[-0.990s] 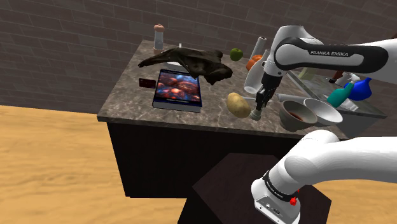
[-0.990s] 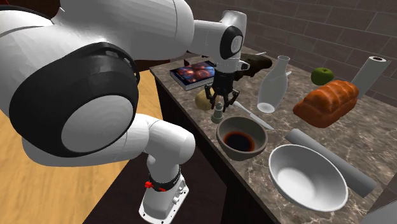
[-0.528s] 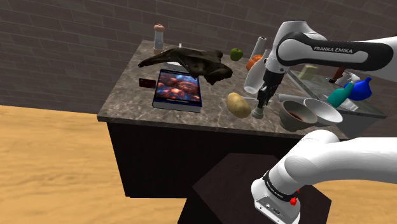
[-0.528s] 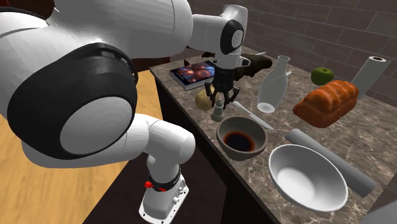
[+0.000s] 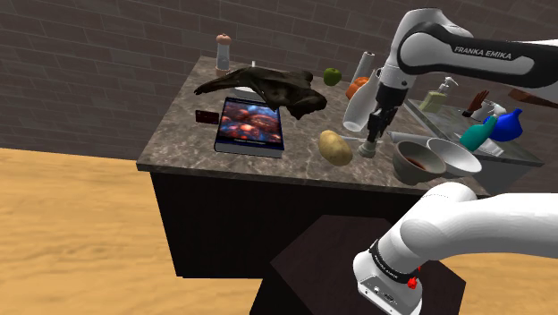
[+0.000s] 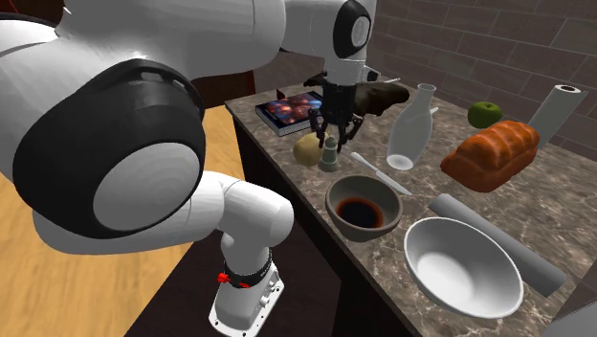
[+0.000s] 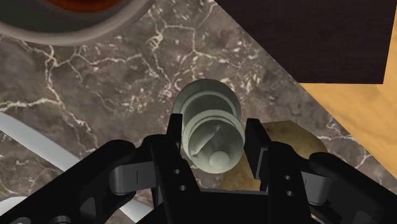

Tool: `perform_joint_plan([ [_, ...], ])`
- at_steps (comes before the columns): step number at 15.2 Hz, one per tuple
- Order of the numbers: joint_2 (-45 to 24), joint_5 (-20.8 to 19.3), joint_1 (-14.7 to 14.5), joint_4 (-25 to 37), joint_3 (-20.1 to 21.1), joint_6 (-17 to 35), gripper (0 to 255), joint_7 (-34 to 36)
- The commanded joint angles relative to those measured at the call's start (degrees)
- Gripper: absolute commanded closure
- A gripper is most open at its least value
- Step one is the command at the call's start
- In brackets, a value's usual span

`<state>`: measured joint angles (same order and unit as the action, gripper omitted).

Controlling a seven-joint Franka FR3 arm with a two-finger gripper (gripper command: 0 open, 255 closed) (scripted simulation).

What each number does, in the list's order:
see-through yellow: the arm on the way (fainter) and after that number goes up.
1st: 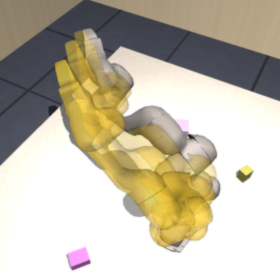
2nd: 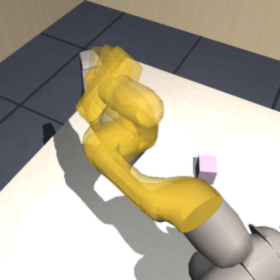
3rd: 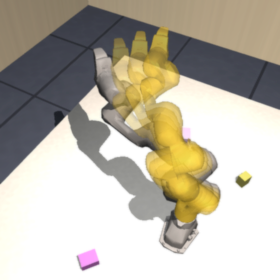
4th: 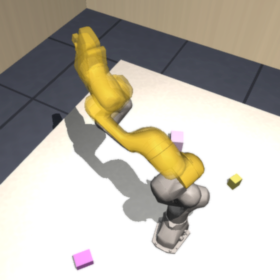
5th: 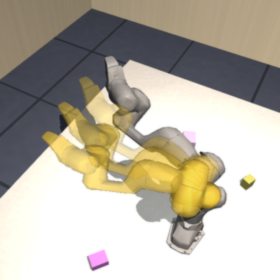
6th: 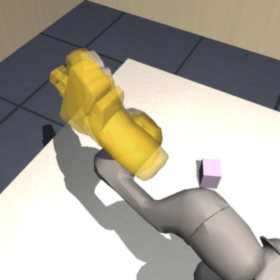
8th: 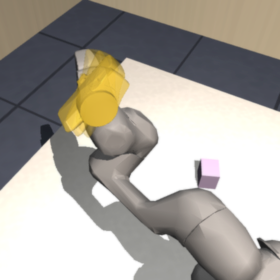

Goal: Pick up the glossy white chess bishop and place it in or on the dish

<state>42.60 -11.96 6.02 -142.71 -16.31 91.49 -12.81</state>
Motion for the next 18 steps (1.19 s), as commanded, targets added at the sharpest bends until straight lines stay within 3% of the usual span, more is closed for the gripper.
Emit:
perform_joint_plan([
  [1,0.0,0.2,-0.1,1.5,0.2,-1.6,255,-0.1],
  [18,-2.4,1.8,-0.8,16.1,1.9,-13.8,255,-0.9],
])
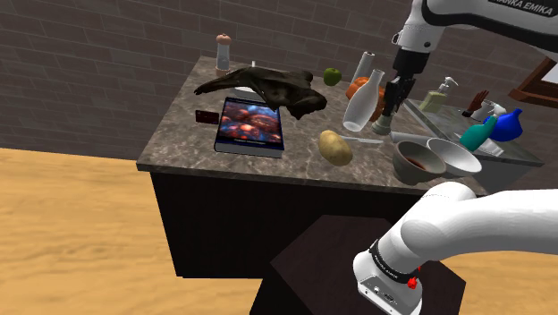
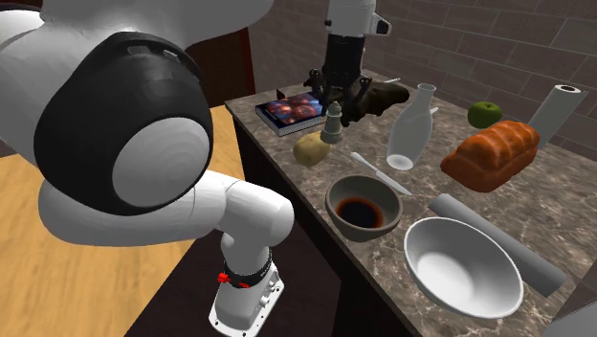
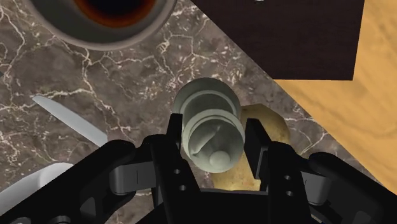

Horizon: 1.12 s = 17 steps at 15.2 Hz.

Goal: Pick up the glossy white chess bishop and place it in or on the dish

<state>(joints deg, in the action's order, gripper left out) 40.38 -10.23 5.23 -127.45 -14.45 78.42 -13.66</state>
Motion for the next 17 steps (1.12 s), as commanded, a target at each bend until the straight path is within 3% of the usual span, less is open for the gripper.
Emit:
perform_joint_plan([
  [1,-0.4,0.1,-0.1,1.8,0.2,-1.4,255,-0.1],
  [3,-0.7,0.2,-0.1,2.9,0.2,-2.3,255,-0.2],
  [17,10.4,-13.7,5.3,3.8,-11.3,-10.7,255,-16.7],
])
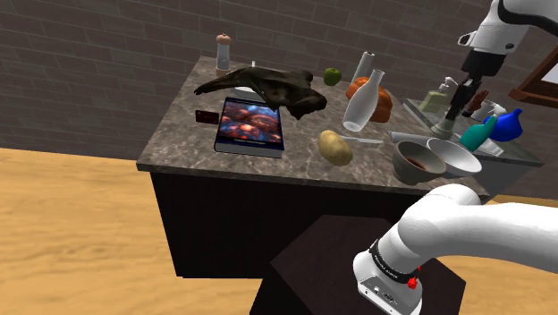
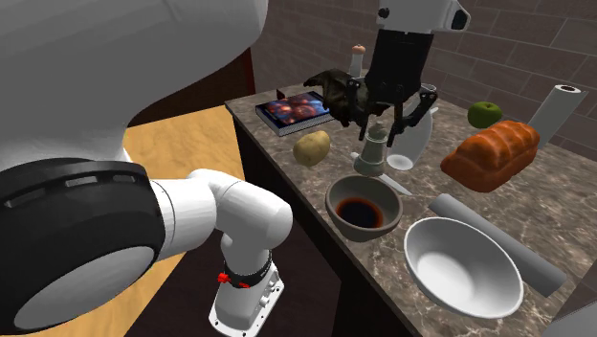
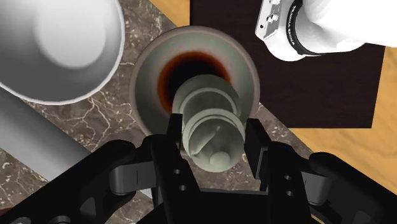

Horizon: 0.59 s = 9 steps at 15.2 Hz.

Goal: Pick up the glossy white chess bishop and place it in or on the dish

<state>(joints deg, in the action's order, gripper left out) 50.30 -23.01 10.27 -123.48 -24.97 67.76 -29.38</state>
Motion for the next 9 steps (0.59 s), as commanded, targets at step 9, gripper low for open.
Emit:
perform_joint_plan([
  [9,3.6,-2.5,1.1,-8.6,-2.4,5.3,255,0.3],
])
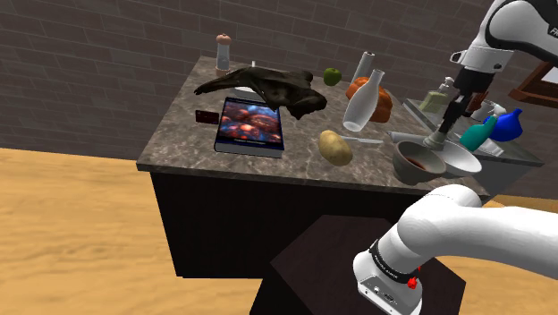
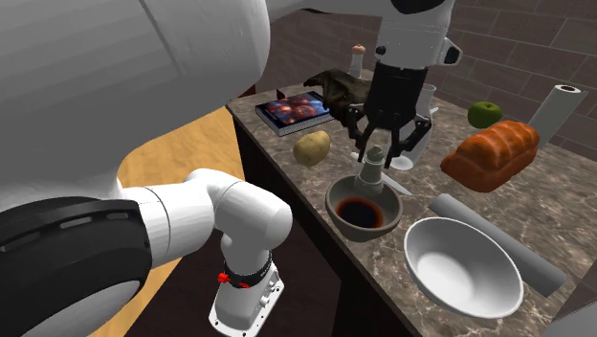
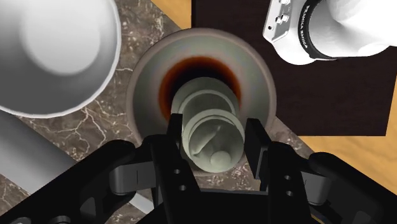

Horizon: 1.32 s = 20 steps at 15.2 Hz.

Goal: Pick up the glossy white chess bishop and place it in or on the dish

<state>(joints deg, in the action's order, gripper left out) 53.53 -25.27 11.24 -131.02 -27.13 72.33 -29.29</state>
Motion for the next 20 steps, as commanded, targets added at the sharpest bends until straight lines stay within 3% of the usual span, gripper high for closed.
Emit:
perform_joint_plan([
  [1,0.7,-0.4,0.2,-2.0,-0.4,1.3,255,0.3],
  [8,2.5,-1.9,0.9,-7.8,-2.1,5.4,255,1.1],
  [16,2.5,-1.9,0.9,-7.8,-2.1,5.4,255,1.1],
  [17,2.5,-1.9,0.9,-7.8,-2.1,5.4,0,1.1],
  [20,2.5,-1.9,0.9,-7.8,-2.1,5.4,0,1.1],
])
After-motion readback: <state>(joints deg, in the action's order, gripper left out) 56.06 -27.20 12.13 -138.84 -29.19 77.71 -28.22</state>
